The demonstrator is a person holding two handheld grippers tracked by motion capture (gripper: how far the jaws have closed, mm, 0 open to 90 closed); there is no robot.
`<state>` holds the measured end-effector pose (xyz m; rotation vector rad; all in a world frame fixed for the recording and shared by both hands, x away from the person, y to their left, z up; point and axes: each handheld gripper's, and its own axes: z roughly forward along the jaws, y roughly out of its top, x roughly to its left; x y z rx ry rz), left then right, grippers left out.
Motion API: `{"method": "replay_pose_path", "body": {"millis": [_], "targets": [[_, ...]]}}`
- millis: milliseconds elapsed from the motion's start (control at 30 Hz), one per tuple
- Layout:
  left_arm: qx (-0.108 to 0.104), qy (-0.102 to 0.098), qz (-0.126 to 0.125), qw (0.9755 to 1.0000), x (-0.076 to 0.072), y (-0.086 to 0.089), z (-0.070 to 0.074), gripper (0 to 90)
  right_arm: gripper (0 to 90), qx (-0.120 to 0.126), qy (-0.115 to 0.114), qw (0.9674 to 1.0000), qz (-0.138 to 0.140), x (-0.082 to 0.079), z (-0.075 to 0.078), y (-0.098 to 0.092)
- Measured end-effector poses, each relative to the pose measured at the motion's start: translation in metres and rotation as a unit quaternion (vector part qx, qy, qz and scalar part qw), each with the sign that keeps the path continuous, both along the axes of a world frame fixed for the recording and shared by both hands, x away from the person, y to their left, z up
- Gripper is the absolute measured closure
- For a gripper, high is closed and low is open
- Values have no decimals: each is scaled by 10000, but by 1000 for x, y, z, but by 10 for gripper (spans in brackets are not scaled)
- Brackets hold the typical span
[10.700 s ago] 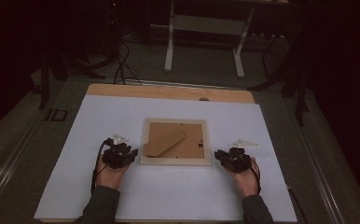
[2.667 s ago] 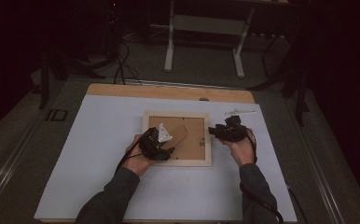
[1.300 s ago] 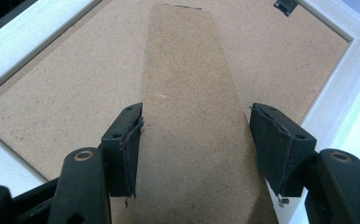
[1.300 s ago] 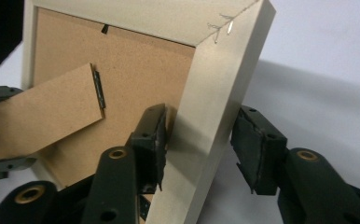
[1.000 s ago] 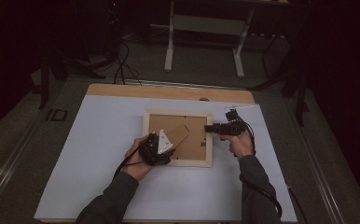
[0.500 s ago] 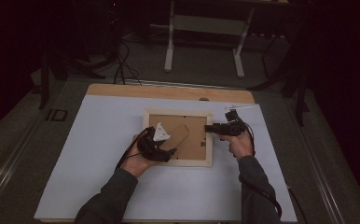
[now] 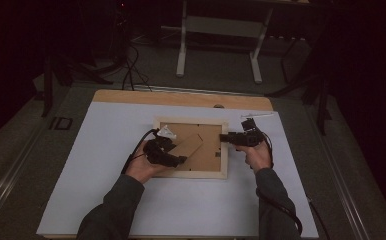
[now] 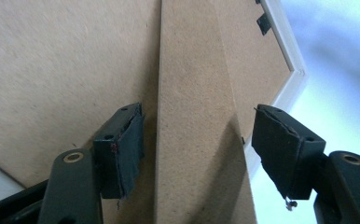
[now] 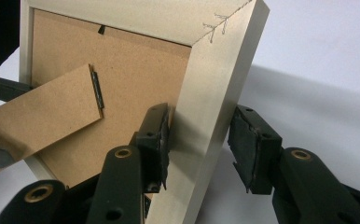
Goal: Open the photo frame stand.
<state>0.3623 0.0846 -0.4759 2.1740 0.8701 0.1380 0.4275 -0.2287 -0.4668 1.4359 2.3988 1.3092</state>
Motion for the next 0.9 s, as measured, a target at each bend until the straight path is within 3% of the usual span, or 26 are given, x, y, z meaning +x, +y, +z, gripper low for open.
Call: {"method": "replay_pose_path", "body": {"millis": [33, 400, 667, 700, 733, 900], "targets": [[-29, 82, -7, 10000, 1, 0, -1, 363, 578, -1, -5, 10000, -2, 0, 0, 0], [211, -104, -143, 9996, 0, 0, 2, 520, 577, -6, -51, 10000, -3, -2, 0, 0], [123, 3, -164, 9998, 1, 1, 1, 523, 578, -16, -90, 10000, -15, -3, 1, 0], [142, -6, -211, 9997, 1, 1, 0, 450, 577, -8, -109, 9999, -24, -4, 1, 0], [142, -6, -211, 9997, 1, 1, 0, 436, 577, -8, -109, 9999, -24, -4, 1, 0], [179, 27, -300, 9994, -1, -2, -1, 427, 577, -7, -153, 9999, -31, -6, 1, 0]]}}
